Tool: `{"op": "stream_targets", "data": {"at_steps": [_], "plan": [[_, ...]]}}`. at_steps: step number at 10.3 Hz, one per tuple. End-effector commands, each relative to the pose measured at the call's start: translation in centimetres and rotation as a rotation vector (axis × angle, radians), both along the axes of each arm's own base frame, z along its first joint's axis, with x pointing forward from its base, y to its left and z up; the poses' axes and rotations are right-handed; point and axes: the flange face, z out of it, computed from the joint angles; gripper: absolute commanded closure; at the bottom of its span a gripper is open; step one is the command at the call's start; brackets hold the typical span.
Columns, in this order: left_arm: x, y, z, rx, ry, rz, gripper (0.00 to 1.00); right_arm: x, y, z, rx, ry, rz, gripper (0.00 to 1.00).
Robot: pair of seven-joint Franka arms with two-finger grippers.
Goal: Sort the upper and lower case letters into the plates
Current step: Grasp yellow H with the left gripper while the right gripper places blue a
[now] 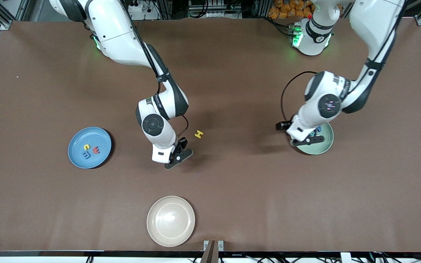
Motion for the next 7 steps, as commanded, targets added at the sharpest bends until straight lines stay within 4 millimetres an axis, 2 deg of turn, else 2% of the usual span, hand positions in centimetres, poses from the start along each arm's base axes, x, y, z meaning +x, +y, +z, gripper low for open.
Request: {"op": "stream_targets", "data": {"at_steps": [1, 2, 4, 6, 7], "plan": [[1.0, -7.8, -0.9, -0.030, 0.018, 0.171, 0.00, 2.0, -2.6, 2.1, 0.017, -0.020, -0.061, 1.00], [0.9, -11.2, -0.9, -0.039, 0.020, 0.241, 0.00, 3.2, -4.7, 3.5, 0.014, -0.029, -0.092, 1.00], [1.3, -16.3, -1.4, -0.055, 0.036, 0.401, 0.00, 5.3, -10.9, 6.1, -0.046, -0.012, -0.134, 1.00], [0.8, -21.6, -1.3, -0.076, 0.090, 0.632, 0.00, 7.0, -19.4, 7.0, -0.124, 0.017, -0.059, 1.00], [1.1, -23.6, -1.5, -0.081, 0.114, 0.756, 0.00, 7.0, -22.9, 7.0, -0.127, 0.033, -0.046, 1.00]]}}
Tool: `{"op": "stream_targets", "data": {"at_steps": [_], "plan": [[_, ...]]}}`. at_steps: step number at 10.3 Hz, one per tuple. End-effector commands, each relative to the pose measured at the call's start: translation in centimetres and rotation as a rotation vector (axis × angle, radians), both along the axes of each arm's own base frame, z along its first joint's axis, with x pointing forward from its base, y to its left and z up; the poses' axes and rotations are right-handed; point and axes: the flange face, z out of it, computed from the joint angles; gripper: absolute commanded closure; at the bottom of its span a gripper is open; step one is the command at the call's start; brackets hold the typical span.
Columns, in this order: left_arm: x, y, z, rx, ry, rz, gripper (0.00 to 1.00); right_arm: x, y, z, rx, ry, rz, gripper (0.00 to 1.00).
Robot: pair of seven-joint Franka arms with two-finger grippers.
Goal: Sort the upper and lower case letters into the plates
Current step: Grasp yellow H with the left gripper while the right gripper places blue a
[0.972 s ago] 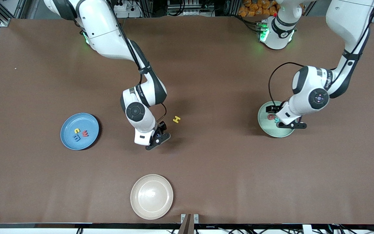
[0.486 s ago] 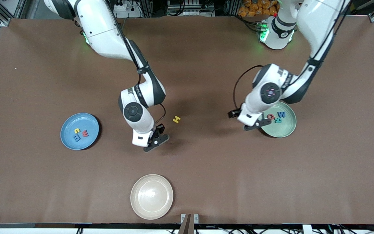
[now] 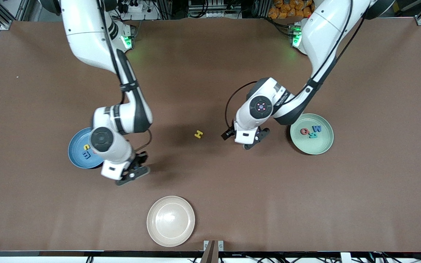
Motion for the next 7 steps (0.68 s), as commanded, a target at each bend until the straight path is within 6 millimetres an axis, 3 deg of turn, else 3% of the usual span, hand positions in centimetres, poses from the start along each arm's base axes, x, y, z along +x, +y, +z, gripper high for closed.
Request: {"op": "stream_targets", "data": {"at_steps": [1, 2, 5, 6, 7], "plan": [[1.4, -4.7, -0.9, -0.029, 0.065, 0.266, 0.00, -1.0, -6.2, 0.4, 0.010, 0.043, 0.015, 1.00], [0.7, -6.6, -1.4, -0.034, 0.065, 0.264, 0.00, -1.5, -7.8, 0.6, 0.017, 0.052, 0.004, 1.00], [-0.5, -9.2, -5.1, -0.020, 0.049, 0.351, 0.00, -2.2, -13.5, 0.2, 0.023, 0.112, 0.016, 1.00], [-2.4, -10.7, -5.9, -0.013, 0.052, 0.327, 0.00, -2.9, -14.6, 0.7, 0.034, 0.132, 0.016, 1.00], [-2.3, -10.6, -6.5, -0.009, 0.045, 0.329, 0.00, -3.9, -15.1, 1.5, 0.047, 0.150, 0.010, 1.00]]}}
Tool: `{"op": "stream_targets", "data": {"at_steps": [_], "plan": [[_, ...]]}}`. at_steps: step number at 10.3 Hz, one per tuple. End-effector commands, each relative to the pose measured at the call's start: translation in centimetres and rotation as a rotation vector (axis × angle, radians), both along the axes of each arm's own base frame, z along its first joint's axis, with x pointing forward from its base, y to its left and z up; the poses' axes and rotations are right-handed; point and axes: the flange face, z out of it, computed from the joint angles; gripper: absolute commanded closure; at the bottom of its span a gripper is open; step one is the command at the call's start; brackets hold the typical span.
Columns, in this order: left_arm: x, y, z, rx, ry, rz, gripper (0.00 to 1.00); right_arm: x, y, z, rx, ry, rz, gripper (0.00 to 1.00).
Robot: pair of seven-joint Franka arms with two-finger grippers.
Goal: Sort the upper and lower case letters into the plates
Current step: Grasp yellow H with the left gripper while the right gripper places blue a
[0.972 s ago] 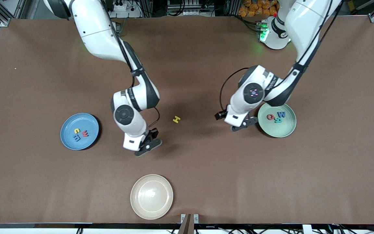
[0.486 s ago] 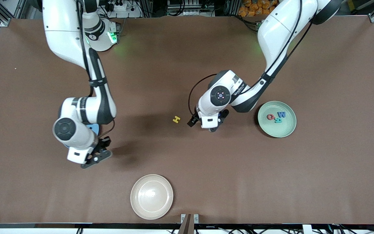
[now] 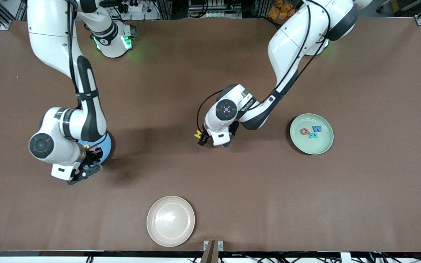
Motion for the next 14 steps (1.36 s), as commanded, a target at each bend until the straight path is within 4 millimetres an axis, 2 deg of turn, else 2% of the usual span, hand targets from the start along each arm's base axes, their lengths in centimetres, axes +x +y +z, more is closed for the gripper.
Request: {"op": "stream_targets", "data": {"at_steps": [1, 2, 4, 5, 6, 7, 10, 12, 13, 14], "plan": [[-0.2, -1.1, -0.8, -0.012, -0.004, 0.024, 0.00, -2.8, -0.9, 2.5, 0.062, 0.031, -0.002, 1.00], [-0.4, -1.4, -1.0, -0.021, -0.011, 0.025, 0.00, -3.1, -0.9, 2.9, 0.070, 0.031, -0.001, 1.00], [-1.1, -2.0, -1.8, -0.020, -0.025, 0.016, 0.07, -3.4, -1.0, 2.7, 0.071, 0.042, -0.004, 1.00], [-1.4, -2.3, -2.0, -0.027, -0.032, 0.013, 0.15, -3.4, -1.1, 2.7, 0.071, 0.042, -0.006, 1.00], [-1.3, -2.3, -2.2, -0.031, -0.035, 0.015, 0.17, -3.5, -1.1, 2.6, 0.071, 0.043, -0.005, 1.00], [-1.3, -2.3, -2.2, -0.030, -0.034, 0.015, 0.29, -3.5, -1.2, 2.6, 0.071, 0.043, -0.006, 1.00], [-1.2, -2.3, -2.1, -0.032, -0.038, 0.004, 0.52, -3.5, -1.4, 2.5, 0.070, 0.048, -0.010, 1.00], [-0.8, -1.8, -2.4, -0.022, -0.047, 0.000, 0.73, -3.6, -1.5, 2.4, 0.071, 0.052, -0.012, 1.00], [-0.7, -1.7, -2.3, -0.026, -0.054, -0.016, 0.77, -3.6, -1.3, 2.3, 0.065, 0.054, -0.016, 1.00], [-0.6, -1.6, -2.3, -0.025, -0.054, -0.018, 0.81, -3.1, -2.2, 2.7, 0.043, 0.044, -0.004, 1.00]]}}
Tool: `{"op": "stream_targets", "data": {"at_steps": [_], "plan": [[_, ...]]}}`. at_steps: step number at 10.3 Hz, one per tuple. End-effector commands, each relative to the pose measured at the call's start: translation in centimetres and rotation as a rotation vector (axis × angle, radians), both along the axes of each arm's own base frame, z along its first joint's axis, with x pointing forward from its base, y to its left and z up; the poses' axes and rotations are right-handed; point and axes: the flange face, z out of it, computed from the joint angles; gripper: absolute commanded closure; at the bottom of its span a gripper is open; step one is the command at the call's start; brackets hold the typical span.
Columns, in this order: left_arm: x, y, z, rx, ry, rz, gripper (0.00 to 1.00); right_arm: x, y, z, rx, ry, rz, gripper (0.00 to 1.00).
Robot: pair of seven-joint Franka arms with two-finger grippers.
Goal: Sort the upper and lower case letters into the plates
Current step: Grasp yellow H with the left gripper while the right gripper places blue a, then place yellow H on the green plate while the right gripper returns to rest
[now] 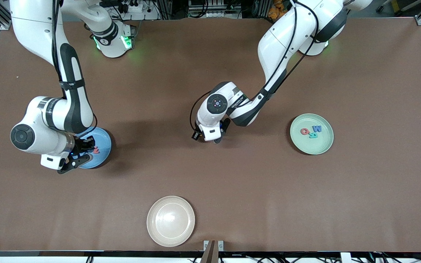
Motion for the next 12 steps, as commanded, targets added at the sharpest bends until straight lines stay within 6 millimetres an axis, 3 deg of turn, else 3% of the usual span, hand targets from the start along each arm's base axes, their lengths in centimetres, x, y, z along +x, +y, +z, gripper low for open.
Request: {"op": "stream_targets", "data": {"at_steps": [1, 4, 7, 9, 12], "plan": [[0.6, 0.4, -1.4, -0.001, -0.002, -0.001, 0.81, -0.3, -0.1, 0.7, -0.018, -0.006, 0.030, 1.00], [2.5, 2.1, 0.7, 0.009, 0.021, 0.022, 0.81, -0.7, -0.8, -0.1, -0.022, -0.016, 0.026, 1.00], [5.5, 6.3, 4.5, 0.048, 0.081, -0.058, 0.81, -0.7, -0.7, 0.0, -0.021, -0.018, 0.026, 1.00], [7.9, 10.0, 7.3, 0.039, 0.107, -0.115, 0.81, -0.8, -0.7, -0.1, -0.022, -0.010, 0.023, 1.00], [9.8, 17.7, 10.3, 0.088, 0.191, -0.318, 0.81, -1.9, -1.1, -1.3, -0.019, 0.020, 0.017, 1.00]]}}
